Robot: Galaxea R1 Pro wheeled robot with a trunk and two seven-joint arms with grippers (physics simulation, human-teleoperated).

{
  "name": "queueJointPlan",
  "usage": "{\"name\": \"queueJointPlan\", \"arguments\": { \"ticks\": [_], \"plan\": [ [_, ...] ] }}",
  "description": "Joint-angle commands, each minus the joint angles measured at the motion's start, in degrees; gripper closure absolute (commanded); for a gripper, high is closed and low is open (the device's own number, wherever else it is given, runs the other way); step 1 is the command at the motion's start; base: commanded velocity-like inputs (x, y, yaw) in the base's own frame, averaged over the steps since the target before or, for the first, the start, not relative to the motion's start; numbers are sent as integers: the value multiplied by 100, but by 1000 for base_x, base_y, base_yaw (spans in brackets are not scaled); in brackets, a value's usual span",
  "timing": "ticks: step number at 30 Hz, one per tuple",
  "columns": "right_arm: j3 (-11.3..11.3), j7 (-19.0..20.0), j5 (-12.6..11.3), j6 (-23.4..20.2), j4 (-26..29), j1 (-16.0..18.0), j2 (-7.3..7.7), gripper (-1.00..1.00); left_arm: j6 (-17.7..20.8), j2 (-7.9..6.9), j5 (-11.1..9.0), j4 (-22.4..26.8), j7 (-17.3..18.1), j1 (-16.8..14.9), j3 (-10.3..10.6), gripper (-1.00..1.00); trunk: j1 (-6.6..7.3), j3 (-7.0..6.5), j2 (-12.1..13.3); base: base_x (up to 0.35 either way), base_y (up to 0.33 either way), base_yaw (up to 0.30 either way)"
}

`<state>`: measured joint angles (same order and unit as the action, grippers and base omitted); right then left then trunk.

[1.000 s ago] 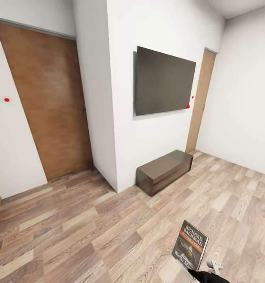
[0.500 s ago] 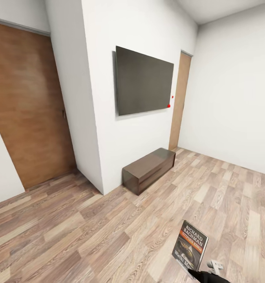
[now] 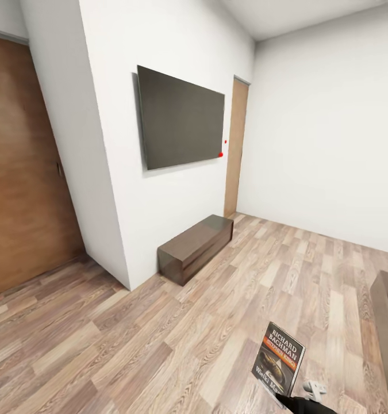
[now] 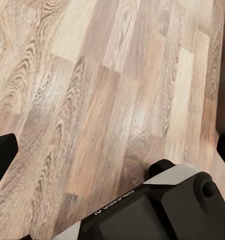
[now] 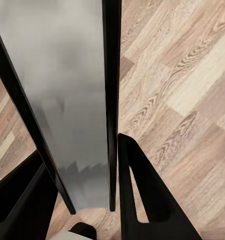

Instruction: In the bedroom, move the book from the bed onto either nightstand, and place the two sandals side by side next to the bed.

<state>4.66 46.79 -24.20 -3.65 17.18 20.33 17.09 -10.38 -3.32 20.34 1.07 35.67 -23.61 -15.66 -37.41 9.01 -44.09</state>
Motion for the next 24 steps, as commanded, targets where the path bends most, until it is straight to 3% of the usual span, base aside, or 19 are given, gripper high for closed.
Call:
{"name": "queueJointPlan", "arguments": {
  "ticks": [1,24],
  "plan": [
    [35,6,-74,-39,4,6,5,100,-35,-2,63,-2,10,-3,-43,-100,-1,9,-7,0,0,-283],
    [35,6,-73,-39,4,6,5,100,-35,-2,65,-2,10,-3,-43,-100,-1,9,-7,0,0,-283]
  ]
}}
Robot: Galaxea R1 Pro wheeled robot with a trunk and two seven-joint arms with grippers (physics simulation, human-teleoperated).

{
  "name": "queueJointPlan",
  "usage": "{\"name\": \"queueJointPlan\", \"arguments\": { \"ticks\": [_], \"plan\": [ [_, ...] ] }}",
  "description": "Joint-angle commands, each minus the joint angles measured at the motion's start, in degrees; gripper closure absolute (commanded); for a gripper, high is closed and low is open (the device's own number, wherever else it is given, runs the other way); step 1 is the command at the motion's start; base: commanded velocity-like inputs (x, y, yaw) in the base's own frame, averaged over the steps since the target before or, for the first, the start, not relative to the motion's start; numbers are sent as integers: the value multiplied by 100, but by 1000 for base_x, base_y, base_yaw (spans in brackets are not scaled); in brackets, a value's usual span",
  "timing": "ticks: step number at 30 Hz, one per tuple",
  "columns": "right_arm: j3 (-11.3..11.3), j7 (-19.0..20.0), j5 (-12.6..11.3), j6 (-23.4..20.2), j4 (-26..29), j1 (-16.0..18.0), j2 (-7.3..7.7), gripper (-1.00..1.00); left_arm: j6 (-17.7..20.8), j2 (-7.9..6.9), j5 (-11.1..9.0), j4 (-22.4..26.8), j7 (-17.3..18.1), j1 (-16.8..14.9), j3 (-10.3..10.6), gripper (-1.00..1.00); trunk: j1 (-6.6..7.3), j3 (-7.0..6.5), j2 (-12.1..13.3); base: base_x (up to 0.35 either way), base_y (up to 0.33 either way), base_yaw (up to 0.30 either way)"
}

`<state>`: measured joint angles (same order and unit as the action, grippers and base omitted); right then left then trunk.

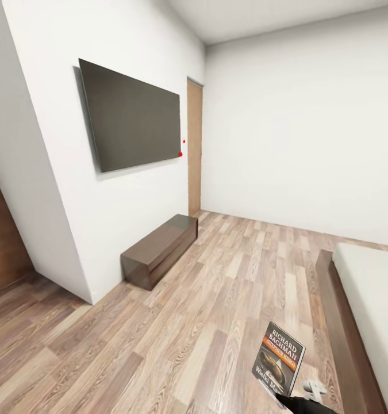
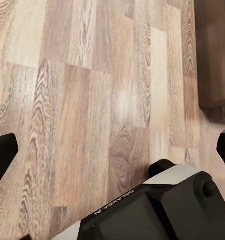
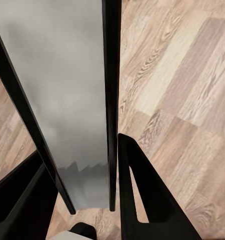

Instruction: In the bedroom, move the book from the bed onto either nightstand, and place the two sandals side by side next to the bed.

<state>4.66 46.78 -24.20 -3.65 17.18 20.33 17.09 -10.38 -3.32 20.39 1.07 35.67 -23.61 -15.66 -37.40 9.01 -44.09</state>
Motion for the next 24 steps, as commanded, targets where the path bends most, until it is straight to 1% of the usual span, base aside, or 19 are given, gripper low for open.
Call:
{"name": "queueJointPlan", "arguments": {
  "ticks": [1,24],
  "plan": [
    [35,6,-73,-39,5,6,5,100,-35,-2,61,-2,10,-3,-43,-100,-1,9,-8,0,0,-283],
    [35,6,-68,-39,5,6,5,100,-35,-2,62,-2,10,-3,-43,-100,-1,9,-8,0,0,-283]
  ]
}}
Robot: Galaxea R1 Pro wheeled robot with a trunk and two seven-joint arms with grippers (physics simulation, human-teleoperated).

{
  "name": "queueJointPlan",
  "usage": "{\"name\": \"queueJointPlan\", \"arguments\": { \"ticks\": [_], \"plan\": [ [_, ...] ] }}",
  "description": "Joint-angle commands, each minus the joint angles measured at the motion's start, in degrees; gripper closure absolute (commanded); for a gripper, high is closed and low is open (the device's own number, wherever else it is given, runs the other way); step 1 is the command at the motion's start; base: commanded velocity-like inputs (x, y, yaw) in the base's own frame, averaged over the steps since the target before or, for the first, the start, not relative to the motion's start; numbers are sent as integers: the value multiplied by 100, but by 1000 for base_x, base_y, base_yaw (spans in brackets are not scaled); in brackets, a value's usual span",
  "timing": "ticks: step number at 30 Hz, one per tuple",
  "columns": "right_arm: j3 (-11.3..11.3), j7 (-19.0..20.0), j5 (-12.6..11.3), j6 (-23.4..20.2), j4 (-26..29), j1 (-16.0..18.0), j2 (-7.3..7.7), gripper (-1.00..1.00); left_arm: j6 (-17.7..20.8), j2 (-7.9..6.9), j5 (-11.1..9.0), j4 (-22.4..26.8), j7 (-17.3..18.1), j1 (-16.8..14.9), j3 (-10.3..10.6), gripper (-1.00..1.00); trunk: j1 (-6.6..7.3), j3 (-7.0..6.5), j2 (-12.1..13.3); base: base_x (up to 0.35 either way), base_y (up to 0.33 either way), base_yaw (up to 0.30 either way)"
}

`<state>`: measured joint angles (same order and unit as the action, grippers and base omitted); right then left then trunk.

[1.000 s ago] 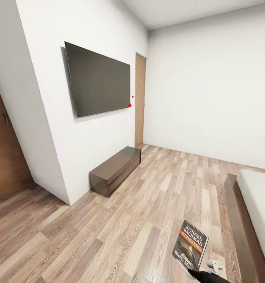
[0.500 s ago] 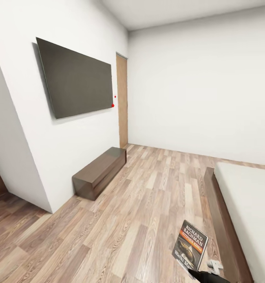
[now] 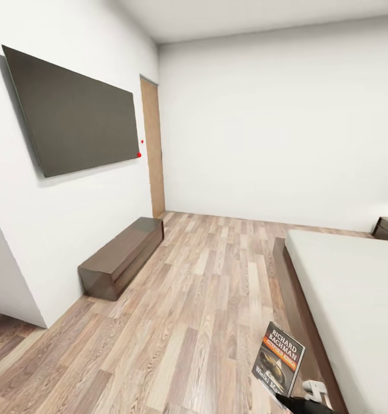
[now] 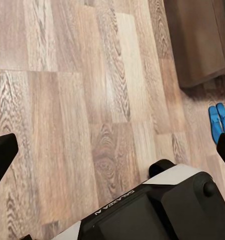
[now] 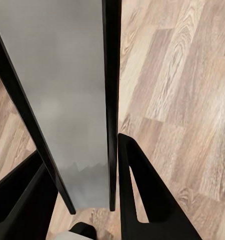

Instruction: In the bedroom, move the book from the bed onto either nightstand, and place the two sandals side by side next to the bed.

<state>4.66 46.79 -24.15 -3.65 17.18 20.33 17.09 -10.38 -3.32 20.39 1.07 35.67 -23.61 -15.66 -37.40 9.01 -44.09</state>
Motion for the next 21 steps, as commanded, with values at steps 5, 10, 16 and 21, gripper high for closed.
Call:
{"name": "queueJointPlan", "arguments": {
  "ticks": [5,10,16,21],
  "plan": [
    [35,-7,-72,-31,5,6,5,100,-35,-2,59,-2,10,-3,-43,-100,-1,9,-8,0,0,-100],
    [35,-12,-72,-24,5,6,-6,100,-35,-2,60,-2,10,-3,-43,-100,-1,9,-8,0,0,-7],
    [35,-15,-72,-22,5,6,-6,100,-35,-2,58,-2,10,-3,-43,-100,-1,9,-8,0,0,0],
    [35,-20,-72,-21,-4,6,-18,100,-35,-2,54,-2,10,-3,-43,-100,-1,9,-8,181,0,0]
  ]
}}
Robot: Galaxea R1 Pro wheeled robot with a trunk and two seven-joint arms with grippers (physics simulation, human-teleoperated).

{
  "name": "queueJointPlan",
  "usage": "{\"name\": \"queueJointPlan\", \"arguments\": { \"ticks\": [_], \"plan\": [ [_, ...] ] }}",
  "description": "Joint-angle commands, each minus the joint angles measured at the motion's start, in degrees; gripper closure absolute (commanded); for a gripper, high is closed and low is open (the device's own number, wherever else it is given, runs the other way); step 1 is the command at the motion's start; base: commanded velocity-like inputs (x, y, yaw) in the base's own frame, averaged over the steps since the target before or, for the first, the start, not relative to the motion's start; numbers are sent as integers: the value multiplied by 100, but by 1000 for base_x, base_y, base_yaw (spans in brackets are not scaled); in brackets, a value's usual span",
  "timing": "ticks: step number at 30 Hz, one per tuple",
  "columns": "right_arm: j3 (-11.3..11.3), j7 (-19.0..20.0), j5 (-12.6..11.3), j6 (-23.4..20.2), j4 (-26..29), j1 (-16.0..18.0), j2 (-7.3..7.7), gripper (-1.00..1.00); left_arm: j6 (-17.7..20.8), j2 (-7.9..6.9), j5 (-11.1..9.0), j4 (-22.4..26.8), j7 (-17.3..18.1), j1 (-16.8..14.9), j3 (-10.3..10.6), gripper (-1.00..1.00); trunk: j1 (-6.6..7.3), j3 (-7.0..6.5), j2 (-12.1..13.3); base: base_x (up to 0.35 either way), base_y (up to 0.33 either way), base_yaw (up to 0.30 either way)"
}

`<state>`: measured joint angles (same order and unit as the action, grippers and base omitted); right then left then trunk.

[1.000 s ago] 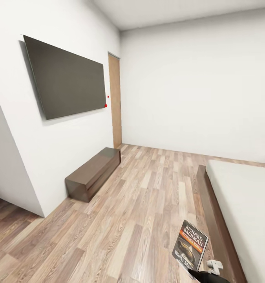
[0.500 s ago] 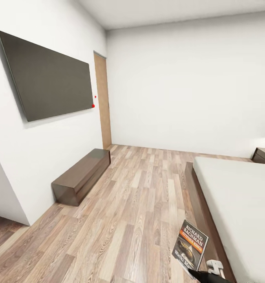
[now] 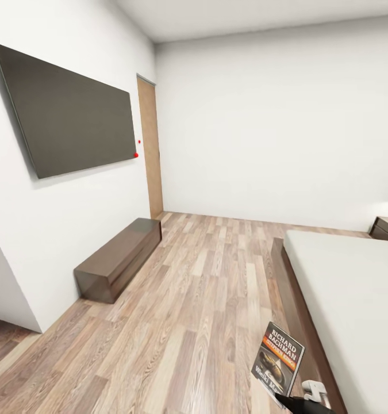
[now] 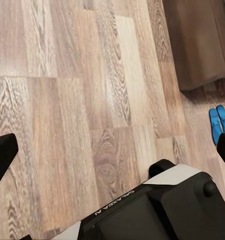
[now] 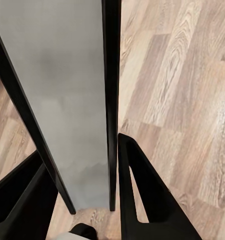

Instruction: In the bedroom, move the book from the bed onto either nightstand, and place the two sandals side by side next to the bed.

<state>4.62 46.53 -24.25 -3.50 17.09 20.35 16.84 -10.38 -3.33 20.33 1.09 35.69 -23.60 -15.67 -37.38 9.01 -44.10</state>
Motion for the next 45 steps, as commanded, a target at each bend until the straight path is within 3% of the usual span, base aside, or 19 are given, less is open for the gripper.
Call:
{"name": "queueJointPlan", "arguments": {
  "ticks": [1,12,23,45],
  "plan": [
    [39,5,-63,-37,5,4,2,100,-34,-1,60,-3,8,-4,-42,-100,-4,9,-7,300,0,0],
    [48,5,-63,-37,4,4,-13,100,-34,-1,66,-3,8,-4,-42,-100,-4,9,-7,319,0,-18],
    [48,5,-63,-37,5,4,-23,100,-34,-1,66,-3,8,-4,-42,-100,-4,13,-7,320,0,-205],
    [48,5,-63,-37,5,4,-23,100,-23,17,64,-13,4,25,-42,-100,-4,13,-7,311,0,-4]
  ]
}}
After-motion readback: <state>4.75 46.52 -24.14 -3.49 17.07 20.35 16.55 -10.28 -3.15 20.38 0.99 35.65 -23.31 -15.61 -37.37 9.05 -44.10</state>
